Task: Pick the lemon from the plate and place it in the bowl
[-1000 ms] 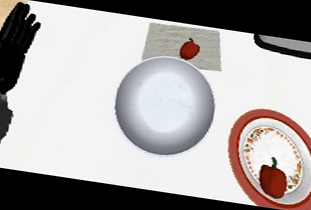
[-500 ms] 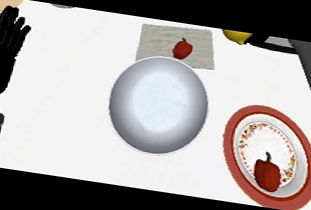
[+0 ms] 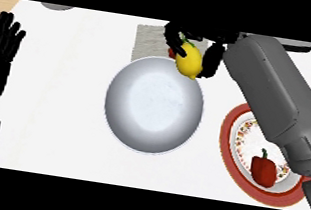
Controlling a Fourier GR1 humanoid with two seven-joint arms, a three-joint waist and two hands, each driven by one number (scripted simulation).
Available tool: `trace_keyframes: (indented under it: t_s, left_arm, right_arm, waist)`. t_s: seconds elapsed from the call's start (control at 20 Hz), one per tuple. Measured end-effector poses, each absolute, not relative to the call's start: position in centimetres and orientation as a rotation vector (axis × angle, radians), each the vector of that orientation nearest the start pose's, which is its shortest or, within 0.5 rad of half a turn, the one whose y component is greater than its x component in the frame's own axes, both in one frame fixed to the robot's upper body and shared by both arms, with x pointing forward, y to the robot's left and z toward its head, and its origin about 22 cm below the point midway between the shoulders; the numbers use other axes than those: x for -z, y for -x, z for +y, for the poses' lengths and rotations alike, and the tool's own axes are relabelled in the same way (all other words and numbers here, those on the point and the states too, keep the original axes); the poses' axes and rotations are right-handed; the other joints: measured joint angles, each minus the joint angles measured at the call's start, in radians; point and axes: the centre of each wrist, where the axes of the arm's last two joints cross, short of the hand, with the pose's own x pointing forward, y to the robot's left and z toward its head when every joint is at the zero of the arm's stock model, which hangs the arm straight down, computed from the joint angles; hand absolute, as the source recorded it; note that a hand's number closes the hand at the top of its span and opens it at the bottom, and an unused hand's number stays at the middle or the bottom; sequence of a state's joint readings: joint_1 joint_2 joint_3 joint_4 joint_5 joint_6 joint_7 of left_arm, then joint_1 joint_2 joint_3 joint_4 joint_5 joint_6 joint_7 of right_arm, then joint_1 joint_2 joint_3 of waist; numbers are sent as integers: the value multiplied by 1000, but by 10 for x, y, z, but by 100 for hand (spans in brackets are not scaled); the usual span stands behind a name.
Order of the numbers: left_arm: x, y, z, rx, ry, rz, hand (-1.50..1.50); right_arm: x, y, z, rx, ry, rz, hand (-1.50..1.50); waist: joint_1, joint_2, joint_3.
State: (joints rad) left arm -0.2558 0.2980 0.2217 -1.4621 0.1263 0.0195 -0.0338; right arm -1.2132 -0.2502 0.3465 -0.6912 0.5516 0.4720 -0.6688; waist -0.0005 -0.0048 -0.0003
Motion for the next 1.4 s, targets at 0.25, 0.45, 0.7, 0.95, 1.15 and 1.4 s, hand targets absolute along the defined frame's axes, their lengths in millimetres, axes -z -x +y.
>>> trace_keyframes:
  t_s: [0.25, 0.45, 0.7, 0.95, 1.15, 1.4]
  left_arm:
    - [-80, -296, 332, -23, -239, -1785, 0]
    - [-77, -296, 325, -25, -232, -1784, 0]
    - [-82, -299, 329, -20, -229, -1789, 0]
    - [-80, -300, 327, -18, -231, -1795, 0]
    - [-86, -302, 322, -18, -223, -1795, 0]
    - [-87, -301, 316, -5, -203, -1805, 0]
  right_arm:
    - [-155, -434, -85, -1807, -128, -1764, -150]
    - [-128, -428, -76, -1750, -182, -1670, -150]
    - [-98, -421, -65, -1609, -355, -1614, -150]
    - [-92, -425, -74, -1359, -442, -1712, -150]
    - [-100, -436, -87, -1156, -431, -1776, -150]
    - [-117, -458, -132, -955, -375, -1786, -150]
  waist:
    - [6, 3, 0]
    - [7, 5, 0]
    - [11, 7, 0]
    - [16, 9, 0]
    - [22, 12, 1]
    - [38, 19, 1]
